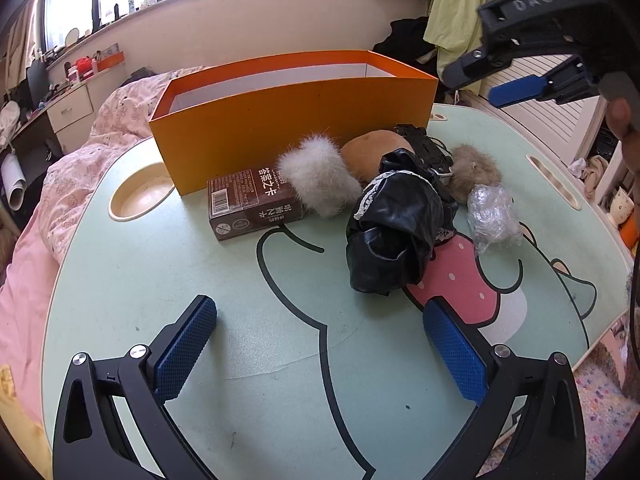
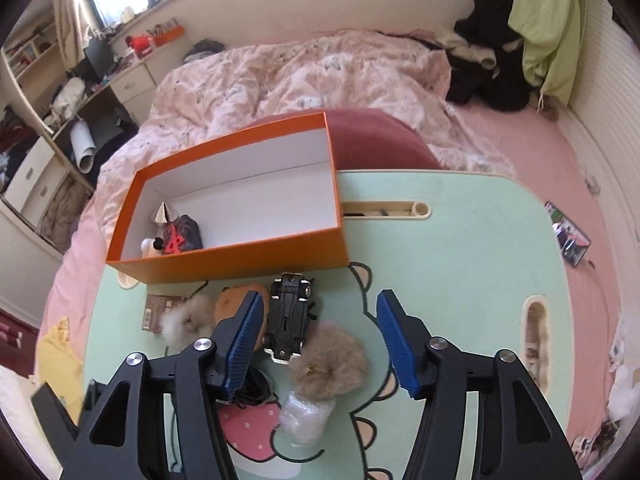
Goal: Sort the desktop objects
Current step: 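Set the black toy car on the table beside the tan plush, open right gripper, then reach into the orange box and grasp the black case with red symbol, left gripper, then lift the red-symbol case out and set it in front of the carton, open left gripper, then reach into the orange box and grasp the white cartoon figurine with the right gripper, then lift the figurine out and set it beside the black lace item, open right gripper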
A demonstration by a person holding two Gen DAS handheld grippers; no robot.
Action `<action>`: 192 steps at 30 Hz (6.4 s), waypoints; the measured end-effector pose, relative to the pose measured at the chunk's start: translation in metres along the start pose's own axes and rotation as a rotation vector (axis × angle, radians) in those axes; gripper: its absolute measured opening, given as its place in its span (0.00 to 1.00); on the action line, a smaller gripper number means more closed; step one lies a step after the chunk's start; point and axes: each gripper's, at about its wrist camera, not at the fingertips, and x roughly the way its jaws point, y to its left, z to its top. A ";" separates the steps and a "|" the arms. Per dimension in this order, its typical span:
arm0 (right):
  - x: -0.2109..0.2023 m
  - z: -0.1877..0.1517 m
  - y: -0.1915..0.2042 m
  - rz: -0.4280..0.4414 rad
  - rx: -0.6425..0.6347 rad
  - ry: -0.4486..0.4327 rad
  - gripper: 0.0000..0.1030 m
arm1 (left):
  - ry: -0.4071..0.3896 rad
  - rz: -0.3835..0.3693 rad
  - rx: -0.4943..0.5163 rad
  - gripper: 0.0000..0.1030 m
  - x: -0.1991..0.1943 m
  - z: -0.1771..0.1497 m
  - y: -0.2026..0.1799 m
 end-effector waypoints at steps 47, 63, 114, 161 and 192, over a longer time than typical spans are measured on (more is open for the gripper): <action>0.022 -0.130 0.005 -0.023 -0.204 -0.089 1.00 | 0.079 -0.116 -0.084 0.96 -0.046 0.168 0.066; 0.021 -0.130 0.004 -0.019 -0.203 -0.094 1.00 | 0.607 -0.025 -0.334 0.66 0.114 0.189 0.077; 0.023 -0.129 0.001 -0.020 -0.193 -0.101 1.00 | 0.134 -0.038 -0.130 0.78 -0.032 0.037 0.041; -0.032 -0.022 0.037 0.281 -0.154 -0.142 1.00 | -0.049 0.047 -0.033 1.00 -0.005 -0.002 0.009; 0.080 0.099 0.124 0.229 -0.145 0.142 0.36 | -0.069 0.034 -0.032 1.00 -0.004 -0.004 0.009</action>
